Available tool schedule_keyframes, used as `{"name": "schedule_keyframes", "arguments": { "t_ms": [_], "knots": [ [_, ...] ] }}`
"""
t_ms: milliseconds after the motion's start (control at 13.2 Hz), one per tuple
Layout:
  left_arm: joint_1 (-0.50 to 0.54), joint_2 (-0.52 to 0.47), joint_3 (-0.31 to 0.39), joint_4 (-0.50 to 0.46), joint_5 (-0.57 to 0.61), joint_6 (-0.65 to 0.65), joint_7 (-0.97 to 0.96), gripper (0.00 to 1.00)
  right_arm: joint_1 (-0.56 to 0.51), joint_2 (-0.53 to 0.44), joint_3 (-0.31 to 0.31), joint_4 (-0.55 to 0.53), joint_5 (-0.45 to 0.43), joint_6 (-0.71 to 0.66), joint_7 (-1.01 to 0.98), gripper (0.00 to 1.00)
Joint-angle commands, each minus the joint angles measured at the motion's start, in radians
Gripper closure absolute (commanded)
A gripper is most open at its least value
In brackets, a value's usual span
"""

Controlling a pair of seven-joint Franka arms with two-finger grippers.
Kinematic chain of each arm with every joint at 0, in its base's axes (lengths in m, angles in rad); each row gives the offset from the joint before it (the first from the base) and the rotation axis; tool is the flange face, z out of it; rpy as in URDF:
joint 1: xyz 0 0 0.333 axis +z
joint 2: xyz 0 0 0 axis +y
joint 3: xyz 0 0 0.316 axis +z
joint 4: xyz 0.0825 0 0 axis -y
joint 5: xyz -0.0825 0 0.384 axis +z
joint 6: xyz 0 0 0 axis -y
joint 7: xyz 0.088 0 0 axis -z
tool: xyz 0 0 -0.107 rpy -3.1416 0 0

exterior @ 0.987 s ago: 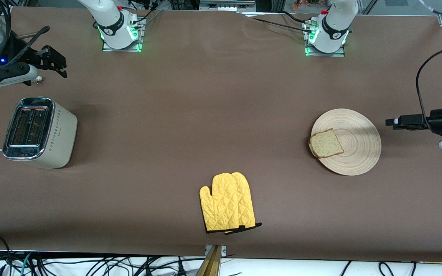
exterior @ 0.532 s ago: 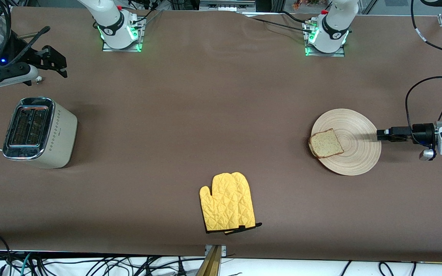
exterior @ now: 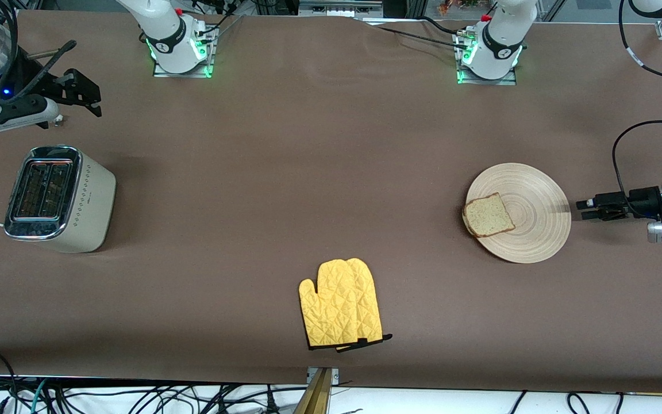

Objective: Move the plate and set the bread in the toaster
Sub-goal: 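Reach the left gripper to the wooden plate rim and grip it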

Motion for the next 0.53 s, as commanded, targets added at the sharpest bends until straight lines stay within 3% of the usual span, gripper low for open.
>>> {"name": "schedule_keyframes", "arguments": {
  "t_ms": [0, 76, 152, 304, 380, 456],
  "knots": [
    [0.004, 0.055, -0.003, 0.032, 0.002, 0.002, 0.029, 0.0, -0.004, -0.008, 0.001, -0.013, 0.013, -0.005, -0.014, 0.0],
    [0.002, 0.069, -0.003, 0.032, -0.004, 0.003, 0.025, 0.05, -0.004, -0.005, 0.001, -0.017, 0.014, -0.003, -0.014, 0.0],
    [0.002, 0.077, -0.003, 0.031, -0.034, 0.003, 0.023, 0.17, -0.004, -0.004, 0.0, -0.018, 0.024, -0.003, -0.015, 0.0],
    [-0.004, 0.081, -0.005, 0.031, -0.053, 0.0, 0.019, 0.74, -0.004, 0.002, 0.0, -0.02, 0.025, -0.003, -0.015, 0.0],
    [-0.007, 0.081, -0.003, 0.031, -0.053, 0.0, 0.008, 0.94, -0.004, 0.004, 0.0, -0.02, 0.025, -0.002, -0.015, 0.0],
    [-0.005, 0.083, -0.003, 0.026, -0.056, -0.001, -0.01, 1.0, -0.004, 0.004, -0.002, -0.021, 0.025, 0.0, -0.015, 0.0]
  ]
}}
